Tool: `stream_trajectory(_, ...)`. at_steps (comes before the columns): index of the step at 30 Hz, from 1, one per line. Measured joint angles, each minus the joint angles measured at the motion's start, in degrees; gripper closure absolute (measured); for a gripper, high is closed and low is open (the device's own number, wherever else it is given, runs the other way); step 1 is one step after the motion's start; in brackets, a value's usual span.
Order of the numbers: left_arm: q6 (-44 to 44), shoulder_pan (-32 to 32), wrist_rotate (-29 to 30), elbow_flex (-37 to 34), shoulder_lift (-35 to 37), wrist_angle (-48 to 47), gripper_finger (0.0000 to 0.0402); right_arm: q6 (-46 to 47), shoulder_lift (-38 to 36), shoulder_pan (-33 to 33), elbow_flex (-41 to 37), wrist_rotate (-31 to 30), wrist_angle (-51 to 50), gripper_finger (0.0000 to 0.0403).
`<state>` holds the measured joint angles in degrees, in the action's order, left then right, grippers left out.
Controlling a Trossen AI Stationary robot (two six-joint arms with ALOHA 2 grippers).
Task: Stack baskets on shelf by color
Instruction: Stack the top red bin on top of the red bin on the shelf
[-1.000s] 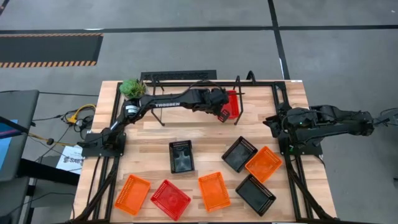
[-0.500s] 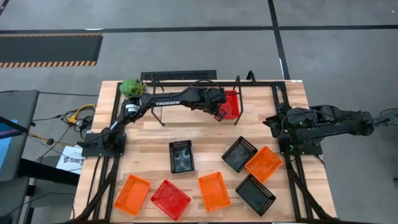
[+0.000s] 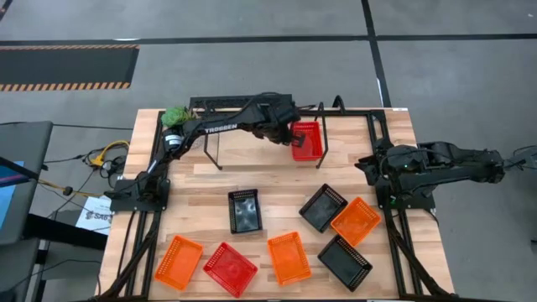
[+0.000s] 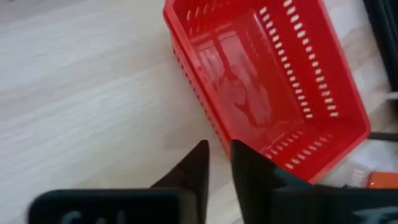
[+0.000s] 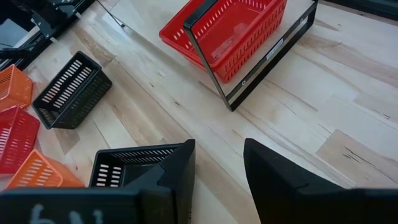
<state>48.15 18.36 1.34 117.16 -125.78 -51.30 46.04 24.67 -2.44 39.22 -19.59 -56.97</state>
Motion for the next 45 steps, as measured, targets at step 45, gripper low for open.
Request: stream_trajectory(45, 5.52, 1.15, 3.06, -1.84, -1.92, 2.72, 0.0236, -1.13, 0.00, -0.02, 0.00, -0.02, 0.00, 0.0243)
